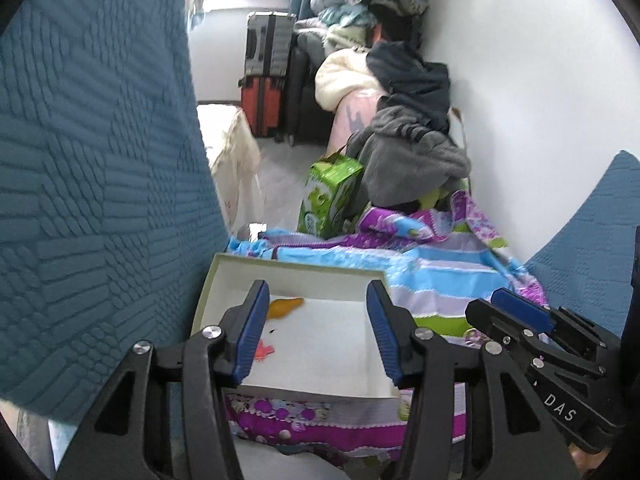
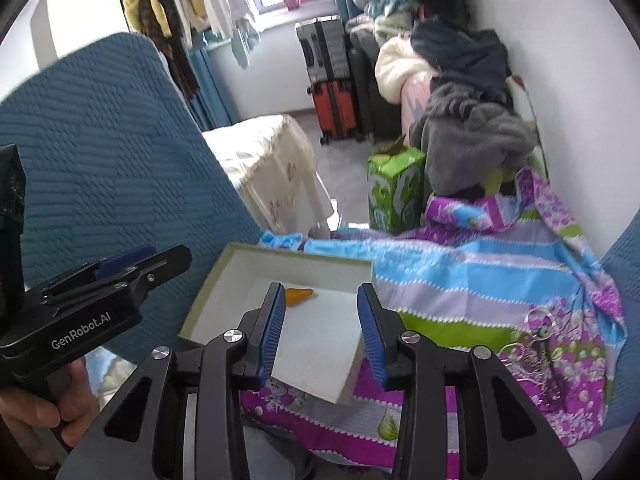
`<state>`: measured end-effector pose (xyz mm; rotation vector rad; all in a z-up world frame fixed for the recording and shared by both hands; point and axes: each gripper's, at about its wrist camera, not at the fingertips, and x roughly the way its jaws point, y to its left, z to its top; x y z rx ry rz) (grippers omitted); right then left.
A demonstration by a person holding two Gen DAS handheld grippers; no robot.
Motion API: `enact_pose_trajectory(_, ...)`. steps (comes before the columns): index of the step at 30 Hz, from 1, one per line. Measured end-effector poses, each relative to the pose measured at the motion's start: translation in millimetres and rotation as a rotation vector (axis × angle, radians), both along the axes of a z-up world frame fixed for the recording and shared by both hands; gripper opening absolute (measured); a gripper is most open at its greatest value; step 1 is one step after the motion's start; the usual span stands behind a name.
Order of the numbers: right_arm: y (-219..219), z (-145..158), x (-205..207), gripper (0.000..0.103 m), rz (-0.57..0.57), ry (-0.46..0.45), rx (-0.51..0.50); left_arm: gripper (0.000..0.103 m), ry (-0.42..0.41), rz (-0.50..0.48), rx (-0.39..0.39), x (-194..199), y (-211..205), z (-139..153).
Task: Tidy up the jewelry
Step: 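Move both tools back from the box toward the jewelry pile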
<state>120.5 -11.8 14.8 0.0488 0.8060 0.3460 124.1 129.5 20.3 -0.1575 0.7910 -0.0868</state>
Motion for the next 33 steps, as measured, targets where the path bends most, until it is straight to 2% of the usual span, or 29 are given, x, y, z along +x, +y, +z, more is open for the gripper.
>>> enact_pose_trajectory(6, -28, 31, -23, 0.035, -0.027, -0.06, 0.002, 0.051, -0.047, -0.03, -0.006, -20, -25, 26)
enact_pose_trajectory(13, -66, 54, -50, 0.035, -0.086, -0.123, -0.001, 0.051, -0.084, -0.101, -0.012, -36, -62, 40)
enact_pose_trajectory(22, -118, 58, -80, 0.035, -0.163, -0.143, -0.012, 0.051, -0.111, -0.189, -0.027, -51, -113, 47)
enact_pose_trajectory(33, -183, 55, -102, 0.035, -0.251, -0.147, -0.021, 0.051, -0.096, -0.263, -0.039, -62, -168, 42)
